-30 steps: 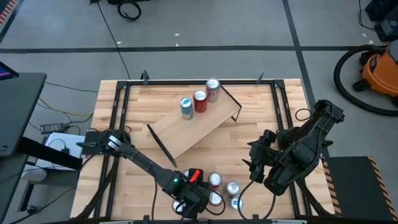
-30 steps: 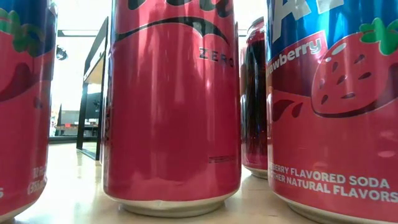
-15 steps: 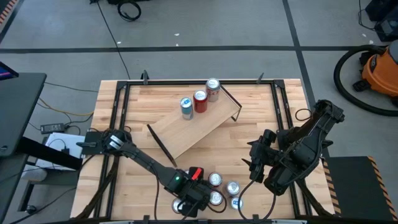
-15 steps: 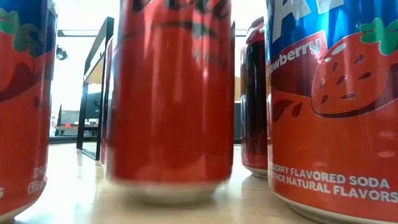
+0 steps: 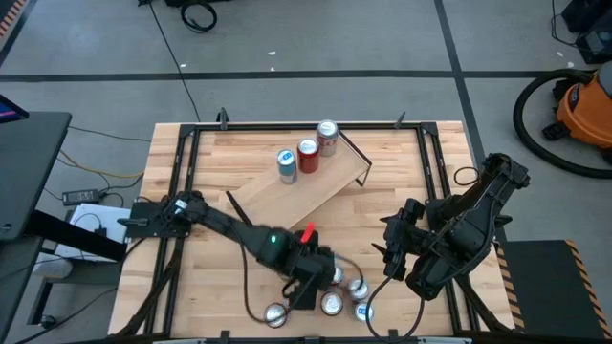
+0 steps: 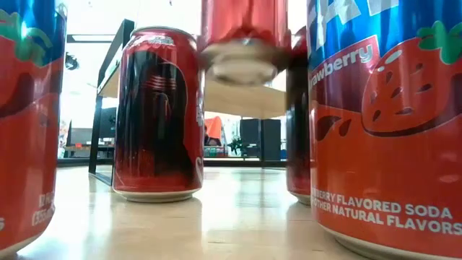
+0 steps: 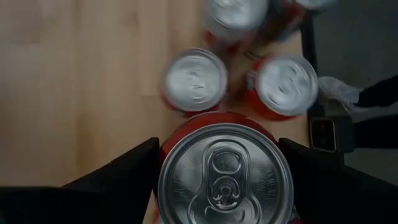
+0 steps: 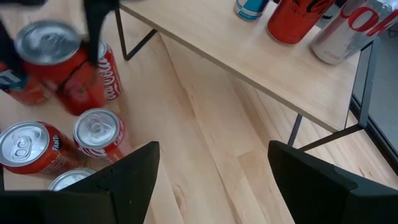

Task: Place canned beverage on shelf
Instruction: Put the red and black soda can on the shelf aligned with the other red and black soda can

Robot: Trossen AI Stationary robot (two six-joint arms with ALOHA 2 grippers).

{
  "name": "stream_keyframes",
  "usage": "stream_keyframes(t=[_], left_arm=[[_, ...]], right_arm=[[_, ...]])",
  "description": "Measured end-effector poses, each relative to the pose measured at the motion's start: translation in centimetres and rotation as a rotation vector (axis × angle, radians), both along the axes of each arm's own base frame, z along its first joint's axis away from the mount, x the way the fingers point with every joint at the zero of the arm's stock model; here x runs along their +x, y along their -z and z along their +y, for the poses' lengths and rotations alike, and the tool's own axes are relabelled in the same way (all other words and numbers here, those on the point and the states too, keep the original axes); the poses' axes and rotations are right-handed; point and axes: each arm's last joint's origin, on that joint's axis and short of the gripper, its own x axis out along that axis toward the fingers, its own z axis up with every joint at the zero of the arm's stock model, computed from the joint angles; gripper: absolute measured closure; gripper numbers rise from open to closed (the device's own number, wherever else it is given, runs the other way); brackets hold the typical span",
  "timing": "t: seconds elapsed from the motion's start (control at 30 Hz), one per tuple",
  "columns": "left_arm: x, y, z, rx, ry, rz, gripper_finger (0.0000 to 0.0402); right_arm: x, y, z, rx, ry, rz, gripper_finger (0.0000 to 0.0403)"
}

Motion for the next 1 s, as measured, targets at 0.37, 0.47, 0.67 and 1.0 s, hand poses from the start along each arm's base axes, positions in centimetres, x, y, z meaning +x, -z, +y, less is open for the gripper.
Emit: stream_keyframes(t=[0.37,0.47,0.67,1.0], left_arm=[[0.7,-4.5,8.4,0.014,-0.171,-0.059,0.0094],[1.0,-4.8,10.7,0.038,-0.197,-0.074,0.0094],[1.5,-5.0,14.6,0.091,-0.202,-0.084,0.0094],[2.0,-5.8,20.4,0.131,-0.283,-0.162,0.0094]], right_arm=[[0.0,-0.1,-0.1,-0.013,0.022,-0.031,0.0092],[0.0,-0.1,-0.2,-0.019,0.039,-0.039,0.0092],[-0.3,0.0,-0.5,-0.029,0.073,-0.030,0.0092],[-0.3,0.0,-0.9,-0.013,0.125,-0.037,0.0092]])
